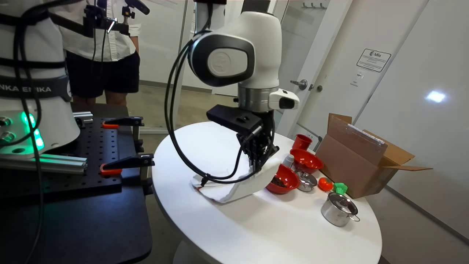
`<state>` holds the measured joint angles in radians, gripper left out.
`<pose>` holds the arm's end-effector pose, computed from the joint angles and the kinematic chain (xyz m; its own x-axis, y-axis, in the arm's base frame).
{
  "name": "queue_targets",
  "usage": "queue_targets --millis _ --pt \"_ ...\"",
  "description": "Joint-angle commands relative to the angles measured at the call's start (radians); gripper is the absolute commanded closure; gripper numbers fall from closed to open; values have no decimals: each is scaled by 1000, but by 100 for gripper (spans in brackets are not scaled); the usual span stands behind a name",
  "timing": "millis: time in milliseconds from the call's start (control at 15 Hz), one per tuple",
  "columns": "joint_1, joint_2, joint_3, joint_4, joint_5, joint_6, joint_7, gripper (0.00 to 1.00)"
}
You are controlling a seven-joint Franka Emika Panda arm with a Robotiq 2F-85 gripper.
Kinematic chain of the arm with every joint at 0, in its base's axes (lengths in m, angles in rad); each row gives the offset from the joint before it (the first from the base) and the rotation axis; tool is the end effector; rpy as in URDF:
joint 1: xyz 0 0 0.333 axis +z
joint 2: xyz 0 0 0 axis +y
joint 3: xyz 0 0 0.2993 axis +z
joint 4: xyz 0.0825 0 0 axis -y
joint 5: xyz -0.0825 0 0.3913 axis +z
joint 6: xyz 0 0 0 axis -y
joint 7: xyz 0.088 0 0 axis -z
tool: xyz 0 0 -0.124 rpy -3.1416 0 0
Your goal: Fold the towel in half then fold it in half again
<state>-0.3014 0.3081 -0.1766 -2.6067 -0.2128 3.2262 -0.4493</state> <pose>0.4133 -0.1981 0.1401 0.9500 0.2206 0.2211 0.1723 -0.9606 0.2181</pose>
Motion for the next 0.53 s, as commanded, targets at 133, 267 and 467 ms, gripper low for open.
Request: queue_targets --millis 133,267,467 --pt "177 17 -94 -94 -29 125 22 98" --pt "187 32 -67 -117 -35 155 14 98" --pt "199 48 -48 -149 -57 199 -11 98"
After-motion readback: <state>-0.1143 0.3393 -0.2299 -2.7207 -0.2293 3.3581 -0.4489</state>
